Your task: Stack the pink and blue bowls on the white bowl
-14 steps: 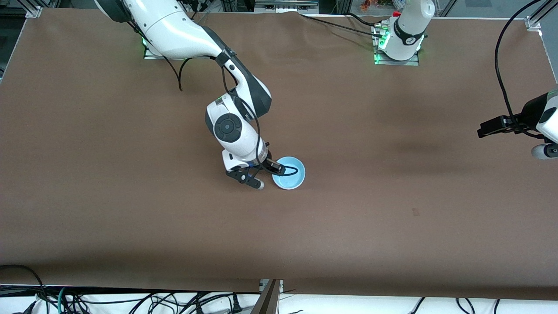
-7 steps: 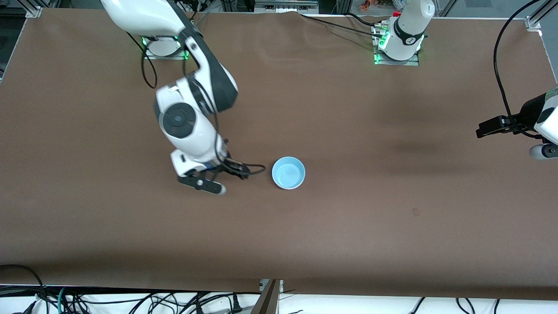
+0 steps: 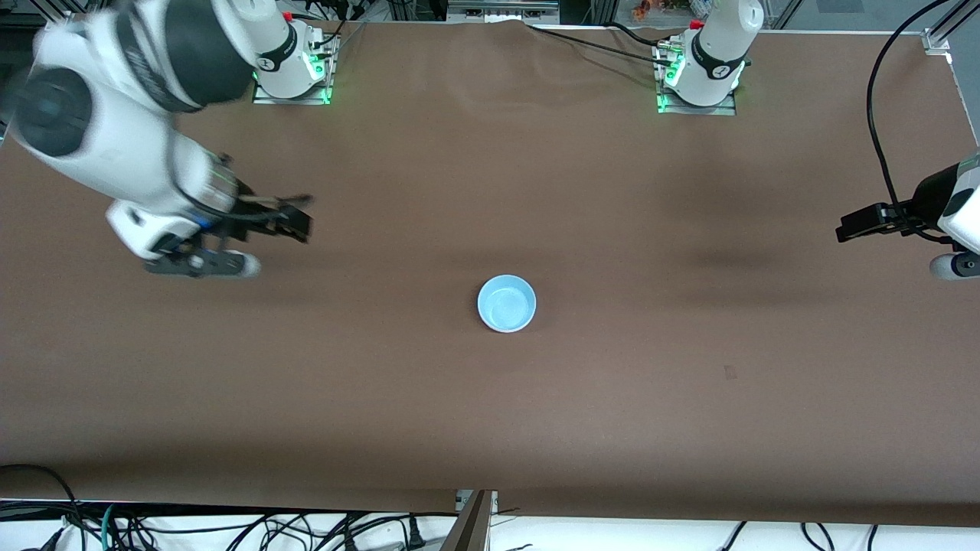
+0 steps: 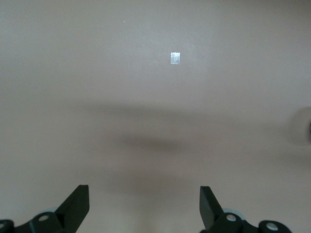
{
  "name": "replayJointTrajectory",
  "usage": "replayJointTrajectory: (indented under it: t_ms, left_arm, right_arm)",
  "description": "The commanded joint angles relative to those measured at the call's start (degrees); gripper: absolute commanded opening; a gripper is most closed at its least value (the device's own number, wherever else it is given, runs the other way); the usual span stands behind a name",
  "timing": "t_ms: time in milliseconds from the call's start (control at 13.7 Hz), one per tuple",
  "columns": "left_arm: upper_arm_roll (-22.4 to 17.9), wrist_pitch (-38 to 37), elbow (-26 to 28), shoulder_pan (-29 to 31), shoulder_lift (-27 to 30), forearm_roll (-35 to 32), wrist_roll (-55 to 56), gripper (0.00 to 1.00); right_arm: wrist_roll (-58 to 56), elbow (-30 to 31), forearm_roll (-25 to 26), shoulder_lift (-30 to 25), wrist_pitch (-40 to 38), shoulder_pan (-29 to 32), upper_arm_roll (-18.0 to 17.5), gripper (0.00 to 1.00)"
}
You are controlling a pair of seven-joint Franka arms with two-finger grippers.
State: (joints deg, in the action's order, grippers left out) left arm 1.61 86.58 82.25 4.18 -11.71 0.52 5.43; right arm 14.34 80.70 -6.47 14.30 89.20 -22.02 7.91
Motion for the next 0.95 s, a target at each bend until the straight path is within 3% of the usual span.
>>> replayJointTrajectory:
  t_ms: [0, 219, 437, 874]
  left_arm:
    - [-0.02, -0.80, -1.48, 0.04, -0.51, 0.01, -1.04, 1.00]
    - [-0.02, -0.80, -1.39, 0.04, -0.51, 0.01, -1.04, 1.00]
    - [-0.11, -0.80, -1.39, 0.13, -0.51, 0.01, -1.04, 1.00]
    - [-0.11, -0.71, -1.48, 0.13, -0.51, 0.10, -1.04, 1.00]
  right_arm:
    - [-5.70, 3.67, -0.30, -4.71, -2.97, -0.04, 2.45, 1.00]
    - [-11.52, 6.92, 0.40, -8.05, -3.24, 3.20, 2.47, 1.00]
    - [-14.95, 10.44, 4.16, -11.56, -1.67, 14.17, -8.84, 1.00]
    - [-14.16, 8.16, 6.47, -10.78, -2.10, 14.55, -10.02, 1.00]
